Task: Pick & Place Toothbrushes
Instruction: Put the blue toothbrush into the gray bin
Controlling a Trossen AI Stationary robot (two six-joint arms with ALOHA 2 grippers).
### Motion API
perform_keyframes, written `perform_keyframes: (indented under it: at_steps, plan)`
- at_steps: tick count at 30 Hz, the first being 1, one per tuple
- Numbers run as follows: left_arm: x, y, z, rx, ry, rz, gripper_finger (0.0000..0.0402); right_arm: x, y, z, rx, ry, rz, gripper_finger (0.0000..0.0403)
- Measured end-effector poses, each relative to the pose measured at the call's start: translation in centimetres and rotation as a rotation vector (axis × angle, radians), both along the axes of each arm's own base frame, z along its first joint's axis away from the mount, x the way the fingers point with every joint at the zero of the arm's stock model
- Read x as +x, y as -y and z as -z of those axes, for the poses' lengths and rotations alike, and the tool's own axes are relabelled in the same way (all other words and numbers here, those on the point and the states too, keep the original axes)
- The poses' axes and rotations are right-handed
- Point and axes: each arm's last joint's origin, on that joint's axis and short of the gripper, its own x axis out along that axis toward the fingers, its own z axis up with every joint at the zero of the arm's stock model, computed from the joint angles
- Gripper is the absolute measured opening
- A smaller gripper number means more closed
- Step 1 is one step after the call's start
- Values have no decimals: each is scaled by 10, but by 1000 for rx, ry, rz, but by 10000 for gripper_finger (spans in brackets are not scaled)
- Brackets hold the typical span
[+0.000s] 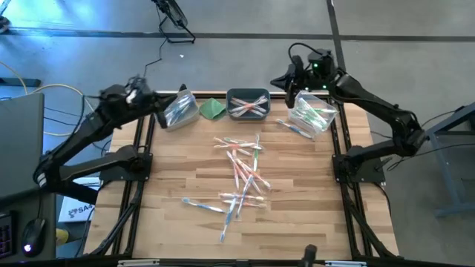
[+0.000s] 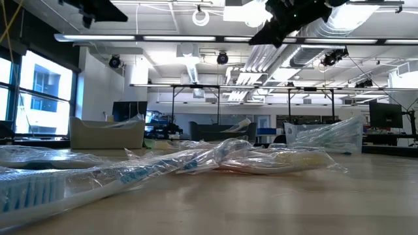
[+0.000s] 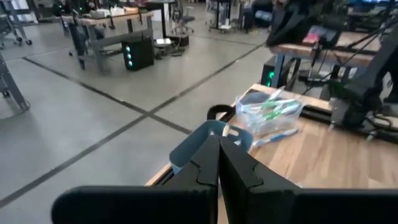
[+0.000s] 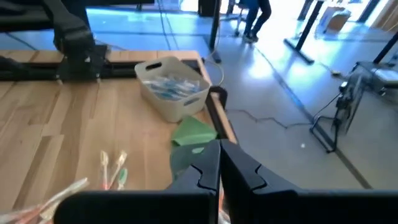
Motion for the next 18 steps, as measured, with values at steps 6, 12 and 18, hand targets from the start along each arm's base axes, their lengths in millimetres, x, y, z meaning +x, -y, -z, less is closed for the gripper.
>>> perform_keyframes:
  at_steps: [6,12,18]
  plan:
    - [-30,23,-5,-2,102,-15,0,25,6,18,42,-14,20,4]
    - [-48,38,-8,12,180,-16,0,37,4,36,104,-99,69,4]
    - [-52,40,-7,24,180,-16,0,40,-7,43,210,-159,70,4]
